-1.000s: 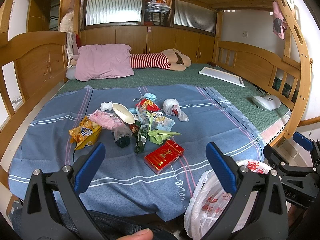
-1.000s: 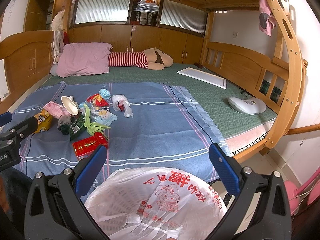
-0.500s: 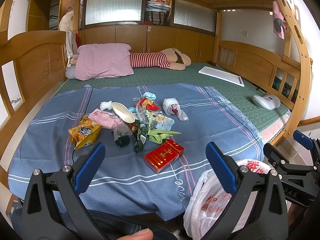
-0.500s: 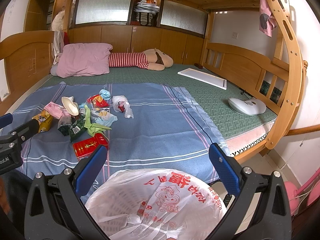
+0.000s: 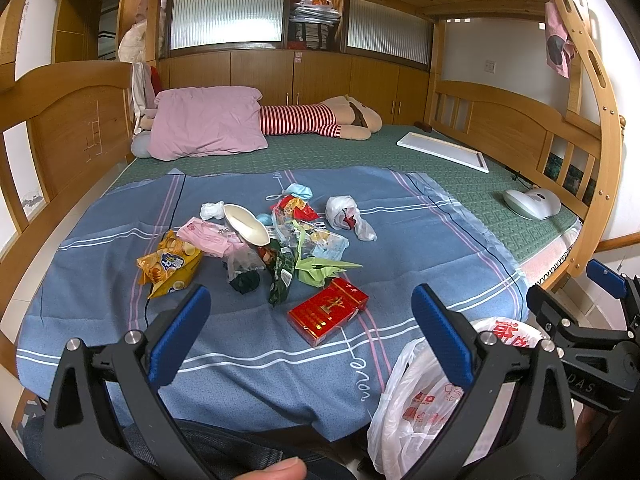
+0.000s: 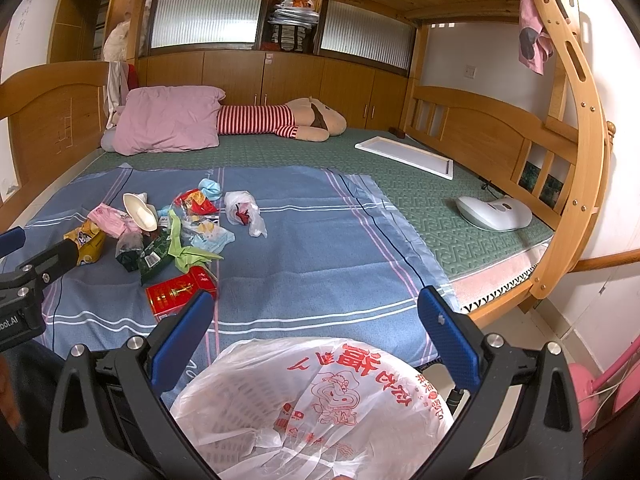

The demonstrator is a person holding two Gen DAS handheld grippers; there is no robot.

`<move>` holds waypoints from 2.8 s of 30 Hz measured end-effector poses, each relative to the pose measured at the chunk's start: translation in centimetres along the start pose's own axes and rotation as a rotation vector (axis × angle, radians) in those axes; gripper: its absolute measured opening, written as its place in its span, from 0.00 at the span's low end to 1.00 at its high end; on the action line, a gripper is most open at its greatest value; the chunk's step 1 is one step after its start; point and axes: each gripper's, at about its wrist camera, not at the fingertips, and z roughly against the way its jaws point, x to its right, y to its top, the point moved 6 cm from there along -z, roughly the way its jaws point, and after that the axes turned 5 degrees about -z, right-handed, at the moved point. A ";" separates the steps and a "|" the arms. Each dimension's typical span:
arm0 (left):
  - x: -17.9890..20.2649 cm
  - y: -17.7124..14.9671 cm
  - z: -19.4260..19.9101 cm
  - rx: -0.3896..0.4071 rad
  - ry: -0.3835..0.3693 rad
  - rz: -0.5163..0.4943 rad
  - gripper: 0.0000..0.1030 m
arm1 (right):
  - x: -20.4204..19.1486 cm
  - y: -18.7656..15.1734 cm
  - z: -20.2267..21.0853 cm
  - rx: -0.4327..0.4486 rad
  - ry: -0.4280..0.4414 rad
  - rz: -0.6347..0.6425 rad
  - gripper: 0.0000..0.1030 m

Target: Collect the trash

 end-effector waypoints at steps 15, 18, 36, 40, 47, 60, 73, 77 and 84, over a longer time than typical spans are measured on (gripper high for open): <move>-0.1 -0.1 0.1 -0.010 0.002 0.006 0.97 | -0.1 0.0 -0.1 -0.007 0.001 0.000 0.97; -0.1 -0.1 0.1 -0.010 0.002 0.006 0.97 | -0.1 0.0 -0.1 -0.007 0.001 0.000 0.97; -3.3 1.7 -2.9 -0.051 0.059 0.084 0.97 | 0.9 1.2 -1.3 0.008 -0.047 -0.011 0.97; -6.0 4.5 -5.8 -0.072 0.150 0.177 0.97 | 0.7 2.7 -2.4 0.019 -0.047 -0.021 0.97; -9.4 6.1 -13.6 -0.159 0.213 0.325 0.97 | -1.8 4.8 -6.8 -0.051 -0.010 0.003 0.97; -19.1 -4.0 -18.8 -0.358 0.366 0.582 0.95 | -13.8 -0.9 -19.0 -0.457 0.293 -0.010 0.81; -16.5 -4.2 -19.0 -0.345 0.251 0.567 0.76 | -18.0 -4.5 -24.6 -0.659 0.279 -0.077 0.85; -17.1 -5.1 -18.8 -0.361 0.251 0.602 0.77 | -19.5 -4.9 -24.0 -0.649 0.344 -0.068 0.61; -16.3 -4.7 -19.3 -0.350 0.208 0.581 0.78 | -17.1 -2.5 -20.1 -0.548 0.362 -0.120 0.22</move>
